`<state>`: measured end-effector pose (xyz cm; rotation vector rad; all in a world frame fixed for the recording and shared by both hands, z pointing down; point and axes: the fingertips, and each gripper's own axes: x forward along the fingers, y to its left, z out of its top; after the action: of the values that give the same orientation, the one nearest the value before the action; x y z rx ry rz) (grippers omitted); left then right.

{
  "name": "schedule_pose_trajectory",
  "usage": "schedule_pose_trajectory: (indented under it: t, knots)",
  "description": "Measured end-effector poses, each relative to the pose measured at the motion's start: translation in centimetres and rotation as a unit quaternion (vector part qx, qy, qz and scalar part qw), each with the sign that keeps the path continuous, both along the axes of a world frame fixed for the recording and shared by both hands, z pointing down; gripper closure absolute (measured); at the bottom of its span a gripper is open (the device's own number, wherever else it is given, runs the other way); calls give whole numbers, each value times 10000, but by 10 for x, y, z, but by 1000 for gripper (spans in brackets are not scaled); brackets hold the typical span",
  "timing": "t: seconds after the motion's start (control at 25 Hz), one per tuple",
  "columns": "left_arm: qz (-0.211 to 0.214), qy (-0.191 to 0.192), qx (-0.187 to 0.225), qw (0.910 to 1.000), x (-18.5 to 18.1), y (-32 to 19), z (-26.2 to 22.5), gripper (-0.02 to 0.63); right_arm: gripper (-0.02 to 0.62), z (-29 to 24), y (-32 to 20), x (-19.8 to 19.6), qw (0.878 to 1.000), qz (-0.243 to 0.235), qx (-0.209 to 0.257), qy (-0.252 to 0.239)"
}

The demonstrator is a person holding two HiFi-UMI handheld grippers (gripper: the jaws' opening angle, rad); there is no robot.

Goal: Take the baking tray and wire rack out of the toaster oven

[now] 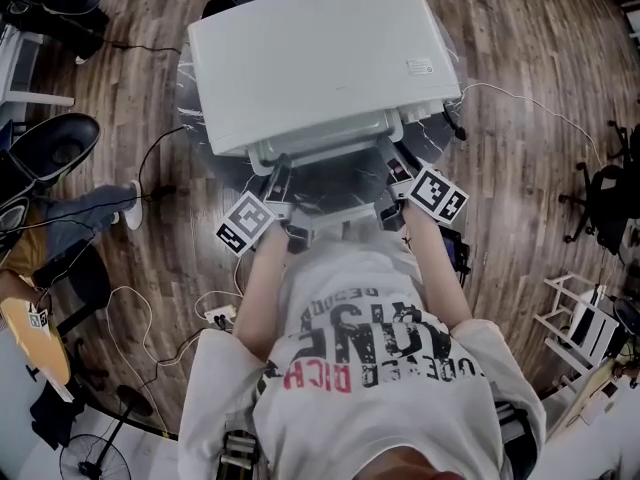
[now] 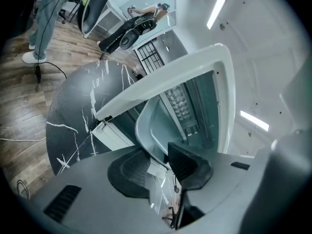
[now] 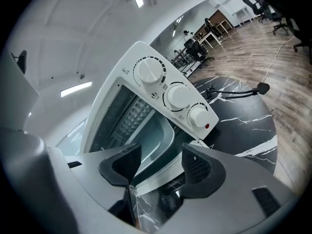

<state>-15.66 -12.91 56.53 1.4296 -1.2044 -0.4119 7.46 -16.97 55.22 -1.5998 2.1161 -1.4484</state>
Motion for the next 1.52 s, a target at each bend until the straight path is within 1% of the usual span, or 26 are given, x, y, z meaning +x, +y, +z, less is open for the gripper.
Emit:
schedule_pose_trajectory:
  t: [0.12, 0.28, 0.36, 0.4, 0.56, 0.6, 0.68, 0.8, 0.88, 0.92, 1.0, 1.04, 1.08, 1.16, 1.36, 1.52]
  knots:
    - [33, -2, -38, 10000, 2, 7, 2, 497, 368, 5, -7, 5, 9999, 80, -29, 82]
    - [48, 24, -22, 10000, 3, 10, 3, 499, 375, 9, -17, 2, 9996, -20, 0, 273]
    - [57, 18, -20, 10000, 4, 10, 2, 498, 454, 9, -19, 0, 9991, -77, 15, 410]
    - [64, 2, -12, 10000, 4, 11, 1, 497, 476, 9, -19, 0, 9989, -85, 1, 451]
    - [119, -175, 68, 9998, 2, 10, 1, 485, 486, 8, -19, 1, 9992, -91, -25, 380]
    - [109, -234, 71, 9996, 0, 9, 2, 471, 486, 8, -20, 1, 9992, -97, -16, 383]
    - [44, -304, 70, 9995, -6, 7, 3, 446, 488, 7, -20, 2, 9992, -95, -2, 397]
    - [-178, -394, 64, 9990, -23, 3, 4, 449, 488, 5, -20, 2, 9991, -93, 6, 414]
    - [-269, -527, 84, 9982, -36, -1, 5, 470, 488, 4, -19, 2, 9990, -108, 11, 439]
    - [-239, -598, 113, 9979, -40, -3, 4, 481, 488, 4, -19, 1, 9989, -109, 11, 455]
    - [-29, -751, 204, 9970, -41, -6, 2, 522, 488, 3, -18, 1, 9988, -101, 8, 479]
    - [95, -852, 241, 9960, -39, -7, 1, 554, 488, 3, -18, 1, 9988, -99, 10, 488]
    - [202, -962, 257, 9948, -37, -8, 1, 568, 488, 3, -18, 1, 9987, -101, 17, 498]
    - [322, -1078, 250, 9933, -35, -7, 2, 571, 485, 3, -18, 1, 9986, -114, 42, 521]
    - [372, -1099, 280, 9929, -33, -1, 2, 571, 483, 3, -12, 2, 9983, -154, 113, 543]
    - [327, -1122, 272, 9928, -33, 5, 2, 571, 483, 4, -8, 2, 9986, -223, 123, 473]
